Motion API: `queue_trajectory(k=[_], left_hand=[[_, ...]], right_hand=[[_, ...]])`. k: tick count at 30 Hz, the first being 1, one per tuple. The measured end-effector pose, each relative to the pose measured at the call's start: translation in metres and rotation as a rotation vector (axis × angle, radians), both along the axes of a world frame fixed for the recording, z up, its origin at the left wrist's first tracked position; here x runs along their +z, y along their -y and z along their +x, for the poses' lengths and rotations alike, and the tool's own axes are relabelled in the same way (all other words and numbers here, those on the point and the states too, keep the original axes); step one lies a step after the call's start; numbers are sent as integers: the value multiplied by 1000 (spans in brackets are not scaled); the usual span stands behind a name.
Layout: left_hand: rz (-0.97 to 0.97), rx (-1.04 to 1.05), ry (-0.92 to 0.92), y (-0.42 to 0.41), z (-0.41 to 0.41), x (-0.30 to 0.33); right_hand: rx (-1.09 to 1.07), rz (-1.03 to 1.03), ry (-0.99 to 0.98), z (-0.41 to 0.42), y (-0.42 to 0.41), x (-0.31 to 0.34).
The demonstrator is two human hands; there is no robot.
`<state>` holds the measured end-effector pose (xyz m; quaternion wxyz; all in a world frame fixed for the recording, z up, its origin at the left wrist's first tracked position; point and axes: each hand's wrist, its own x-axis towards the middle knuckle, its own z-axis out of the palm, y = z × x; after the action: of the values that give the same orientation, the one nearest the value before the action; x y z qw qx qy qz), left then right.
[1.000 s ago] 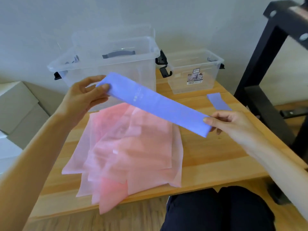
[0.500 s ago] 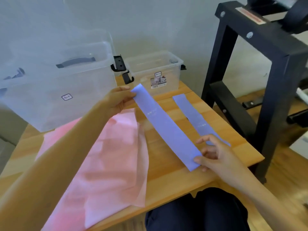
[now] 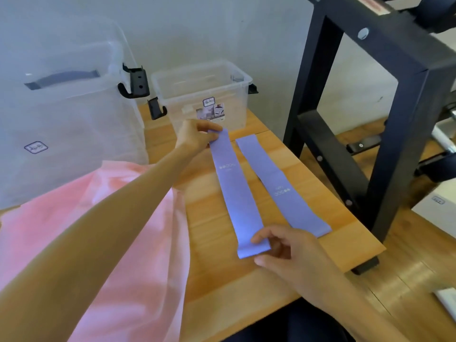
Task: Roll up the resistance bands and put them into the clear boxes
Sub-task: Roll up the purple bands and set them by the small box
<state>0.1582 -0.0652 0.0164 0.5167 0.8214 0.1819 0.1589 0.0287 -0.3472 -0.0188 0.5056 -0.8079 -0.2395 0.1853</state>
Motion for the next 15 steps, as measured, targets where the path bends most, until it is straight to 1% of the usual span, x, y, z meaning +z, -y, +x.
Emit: queue_trajectory(k=[2, 4, 7, 8, 10, 12, 15], left_hand=[[108, -6, 10, -2, 6, -9], [201, -11, 4, -5, 9, -20], [250, 1, -8, -9, 10, -29], [261, 3, -2, -10, 10, -29], [264, 18, 13, -13, 13, -29], [281, 28, 12, -14, 16, -29], [369, 3, -19, -15, 19, -33]], right_hand=[[-14, 32, 124, 0, -5, -4], [-41, 41, 307, 2, -8, -11], [-98, 9, 588, 8, -8, -17], [-95, 26, 634, 9, -8, -20], [-65, 96, 635, 12, -8, -25], [-28, 129, 683, 15, -9, -29], [-4, 72, 818, 20, -10, -38]])
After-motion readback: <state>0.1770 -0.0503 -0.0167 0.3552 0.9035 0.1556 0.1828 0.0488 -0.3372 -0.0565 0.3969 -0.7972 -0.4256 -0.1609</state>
